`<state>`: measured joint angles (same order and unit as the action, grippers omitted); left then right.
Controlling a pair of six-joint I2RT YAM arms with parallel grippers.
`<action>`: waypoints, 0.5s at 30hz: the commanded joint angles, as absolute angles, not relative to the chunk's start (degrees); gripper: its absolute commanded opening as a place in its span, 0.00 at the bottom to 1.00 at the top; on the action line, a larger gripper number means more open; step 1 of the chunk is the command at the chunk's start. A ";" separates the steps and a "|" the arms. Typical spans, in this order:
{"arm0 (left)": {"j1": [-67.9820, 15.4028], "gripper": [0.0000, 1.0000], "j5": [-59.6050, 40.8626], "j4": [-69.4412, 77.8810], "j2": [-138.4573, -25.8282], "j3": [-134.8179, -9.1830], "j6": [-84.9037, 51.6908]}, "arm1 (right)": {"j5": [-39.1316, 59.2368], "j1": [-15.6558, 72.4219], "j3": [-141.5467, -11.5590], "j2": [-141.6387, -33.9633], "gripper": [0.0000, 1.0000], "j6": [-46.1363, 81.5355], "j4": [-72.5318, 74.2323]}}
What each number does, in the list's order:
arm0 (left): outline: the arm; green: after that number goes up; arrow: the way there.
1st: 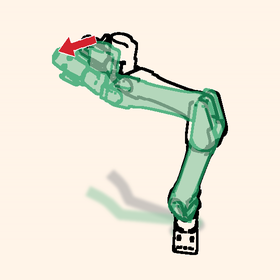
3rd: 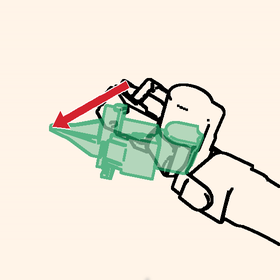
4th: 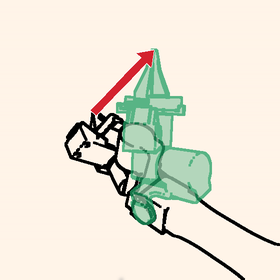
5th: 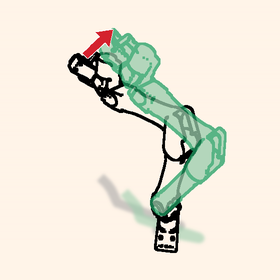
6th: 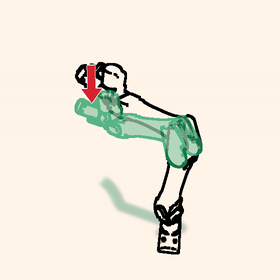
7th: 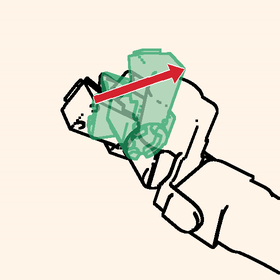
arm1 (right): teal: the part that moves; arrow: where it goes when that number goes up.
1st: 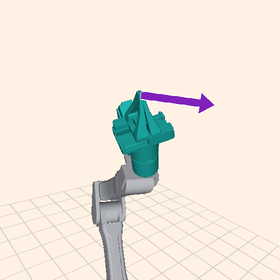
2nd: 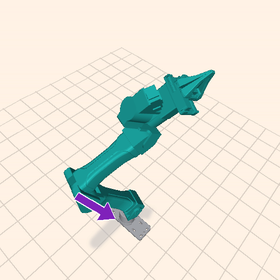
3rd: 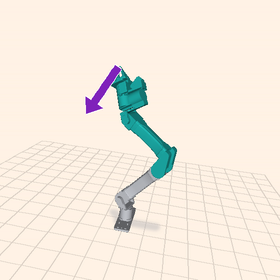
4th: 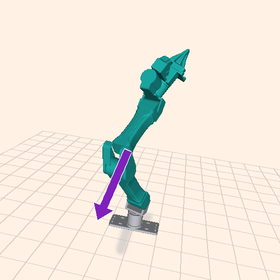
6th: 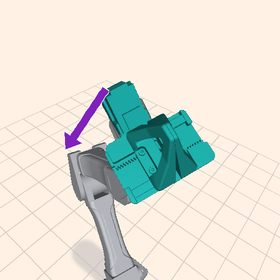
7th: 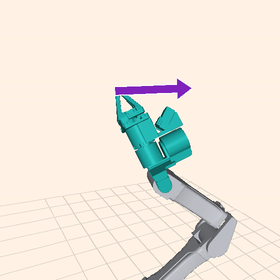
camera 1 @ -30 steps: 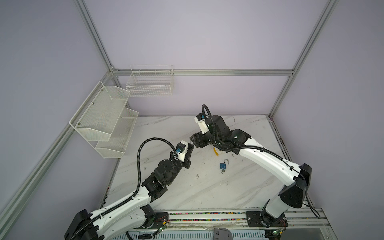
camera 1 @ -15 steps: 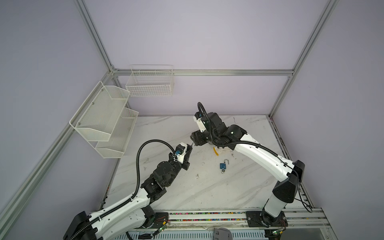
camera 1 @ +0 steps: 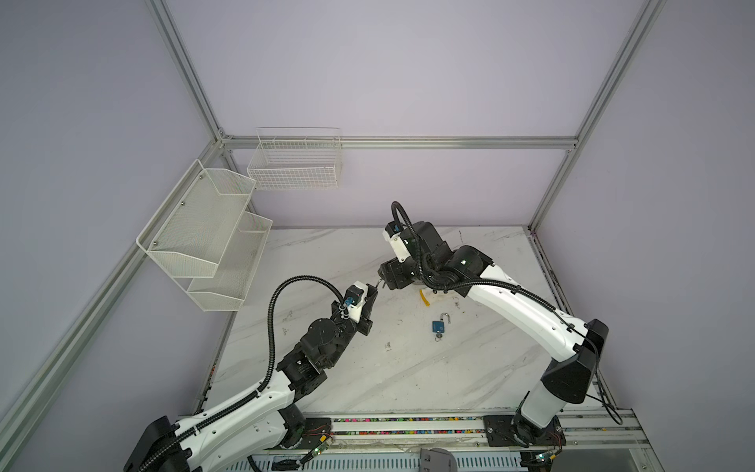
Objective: Unlock with the key
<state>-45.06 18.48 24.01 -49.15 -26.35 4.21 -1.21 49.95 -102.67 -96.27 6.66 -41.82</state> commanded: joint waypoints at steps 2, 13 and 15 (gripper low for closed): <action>-44.91 0.00 18.74 30.66 -47.56 -24.68 6.00 | -1.05 50.21 -101.15 -94.73 0.73 4.66 -44.00; -44.91 0.00 16.85 31.96 -47.58 -24.43 6.95 | 3.06 49.38 -99.00 -91.36 0.75 2.27 -42.88; -44.91 0.00 16.35 32.78 -47.51 -24.14 7.16 | 4.13 48.97 -98.48 -90.71 0.75 2.52 -42.85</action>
<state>-45.06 17.54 25.69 -49.12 -26.33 5.65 1.56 49.36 -99.44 -92.60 4.16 -41.52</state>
